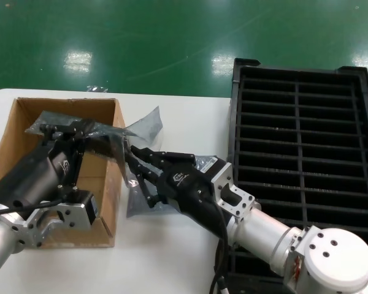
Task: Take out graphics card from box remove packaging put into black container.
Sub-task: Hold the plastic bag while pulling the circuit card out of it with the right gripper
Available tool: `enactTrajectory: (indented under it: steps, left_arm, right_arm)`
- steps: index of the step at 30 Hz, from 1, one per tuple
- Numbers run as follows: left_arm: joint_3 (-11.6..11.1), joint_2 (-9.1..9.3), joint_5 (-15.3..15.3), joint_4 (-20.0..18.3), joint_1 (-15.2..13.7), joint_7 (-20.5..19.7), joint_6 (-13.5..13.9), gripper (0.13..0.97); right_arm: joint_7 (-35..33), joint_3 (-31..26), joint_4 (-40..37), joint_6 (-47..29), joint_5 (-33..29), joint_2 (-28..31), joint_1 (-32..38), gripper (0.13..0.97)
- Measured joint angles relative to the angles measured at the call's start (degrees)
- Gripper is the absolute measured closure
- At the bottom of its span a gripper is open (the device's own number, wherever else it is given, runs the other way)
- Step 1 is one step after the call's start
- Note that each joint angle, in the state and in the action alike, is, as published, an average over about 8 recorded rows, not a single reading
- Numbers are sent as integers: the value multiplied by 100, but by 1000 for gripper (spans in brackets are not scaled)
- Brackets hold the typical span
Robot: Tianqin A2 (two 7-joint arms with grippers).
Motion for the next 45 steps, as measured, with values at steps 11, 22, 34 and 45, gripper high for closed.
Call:
enactTrajectory:
  steps: [11,22,34,45]
  left_arm:
    - [0,0,0,0,0,1,0,958]
    - [0,0,0,0,0,1,0,958]
    - [0,0,0,0,0,1,0,958]
    - [0,1,-1,0,0,1,1,958]
  right_arm:
    - [-72,44,-170,-72,81,-90,92,821]
    - [199,-7,-313,-61,62,-165,225,836]
    - [162,16,-299,-136,108,-176,241,916]
    - [276,54,164,-251,129,164,42,923]
